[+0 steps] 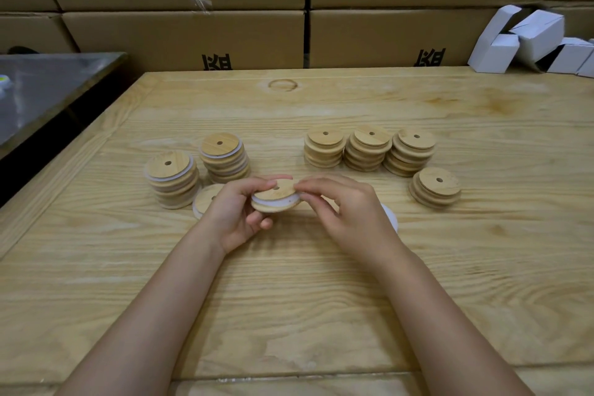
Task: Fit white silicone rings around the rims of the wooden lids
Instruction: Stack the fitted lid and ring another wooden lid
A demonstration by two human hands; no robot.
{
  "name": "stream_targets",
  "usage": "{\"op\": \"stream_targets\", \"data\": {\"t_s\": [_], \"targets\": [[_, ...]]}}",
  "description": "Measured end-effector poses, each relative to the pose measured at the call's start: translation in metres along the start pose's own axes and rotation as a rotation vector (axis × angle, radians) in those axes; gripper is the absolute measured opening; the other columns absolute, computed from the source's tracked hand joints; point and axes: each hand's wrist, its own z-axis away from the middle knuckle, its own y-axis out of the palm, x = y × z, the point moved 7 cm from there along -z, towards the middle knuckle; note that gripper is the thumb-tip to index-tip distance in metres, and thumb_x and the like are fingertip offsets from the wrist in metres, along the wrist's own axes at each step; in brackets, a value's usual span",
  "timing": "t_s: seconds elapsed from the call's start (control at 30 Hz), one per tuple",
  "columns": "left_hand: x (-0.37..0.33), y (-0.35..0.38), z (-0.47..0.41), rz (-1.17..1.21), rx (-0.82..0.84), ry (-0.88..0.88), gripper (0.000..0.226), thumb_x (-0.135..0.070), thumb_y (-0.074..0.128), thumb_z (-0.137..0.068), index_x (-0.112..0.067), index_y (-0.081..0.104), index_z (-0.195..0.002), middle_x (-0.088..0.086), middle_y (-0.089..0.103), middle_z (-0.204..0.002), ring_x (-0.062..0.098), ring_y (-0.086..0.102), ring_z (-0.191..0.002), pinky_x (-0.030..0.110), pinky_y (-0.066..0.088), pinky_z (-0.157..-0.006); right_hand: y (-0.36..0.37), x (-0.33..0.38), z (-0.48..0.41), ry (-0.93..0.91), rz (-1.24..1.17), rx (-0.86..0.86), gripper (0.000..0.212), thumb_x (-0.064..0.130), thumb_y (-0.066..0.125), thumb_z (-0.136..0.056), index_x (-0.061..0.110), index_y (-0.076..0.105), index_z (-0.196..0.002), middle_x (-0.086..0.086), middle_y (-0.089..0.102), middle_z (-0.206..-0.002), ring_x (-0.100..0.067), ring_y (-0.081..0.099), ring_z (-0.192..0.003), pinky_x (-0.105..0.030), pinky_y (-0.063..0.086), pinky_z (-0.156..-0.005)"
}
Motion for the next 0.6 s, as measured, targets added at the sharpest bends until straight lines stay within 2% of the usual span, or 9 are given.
{"op": "stream_targets", "data": {"t_s": [0.1,0.23,0.43,0.5,0.6], "targets": [[0.004,-0.001,0.000,0.013,0.003,-0.047,0.034,-0.014,0.054,-0.068,-0.001,0.067,-0.096,0.003,0.061,-0.055,0.005,0.027,-0.022,0.013,0.033,-0.030,-0.001,0.006,0.001,-0.122,0.111,-0.008,0.013,0.001,0.064,-0.083,0.001,0.073,-0.092,-0.008,0.073,-0.089,-0.027,0.069,-0.082,-0.041,0.054,-0.072],[0.008,-0.003,-0.001,0.031,0.010,-0.104,0.039,-0.015,0.055,-0.067,0.001,0.065,-0.103,0.001,0.062,-0.054,0.005,0.028,-0.021,0.013,0.034,-0.029,0.001,0.016,0.004,-0.288,0.323,-0.025,0.010,-0.003,0.066,-0.081,0.002,0.072,-0.086,-0.008,0.070,-0.078,-0.030,0.064,-0.066,-0.039,0.052,-0.059],[0.009,-0.001,-0.001,0.054,0.051,-0.153,0.040,-0.014,0.052,-0.069,0.001,0.062,-0.105,0.000,0.057,-0.044,0.006,0.029,-0.020,0.014,0.035,-0.027,0.003,0.023,0.006,-0.393,0.416,-0.046,0.009,-0.003,0.065,-0.083,0.002,0.071,-0.086,-0.009,0.067,-0.077,-0.029,0.061,-0.064,-0.037,0.050,-0.058],[0.009,0.001,0.000,0.069,0.073,-0.172,0.032,-0.013,0.051,-0.072,0.001,0.068,-0.095,0.000,0.053,-0.039,0.007,0.029,-0.019,0.014,0.035,-0.026,0.004,0.025,0.007,-0.412,0.438,-0.052,0.009,-0.003,0.063,-0.084,0.002,0.071,-0.085,-0.008,0.067,-0.077,-0.028,0.059,-0.064,-0.036,0.049,-0.058],[0.008,0.003,0.001,0.052,0.087,-0.179,0.031,-0.013,0.047,-0.076,-0.003,0.071,-0.060,0.000,0.045,-0.033,0.008,0.029,-0.018,0.014,0.034,-0.025,0.005,0.027,0.005,-0.413,0.453,-0.064,0.008,-0.004,0.066,-0.082,0.003,0.070,-0.083,-0.007,0.066,-0.077,-0.027,0.058,-0.064,-0.036,0.049,-0.058]]}}
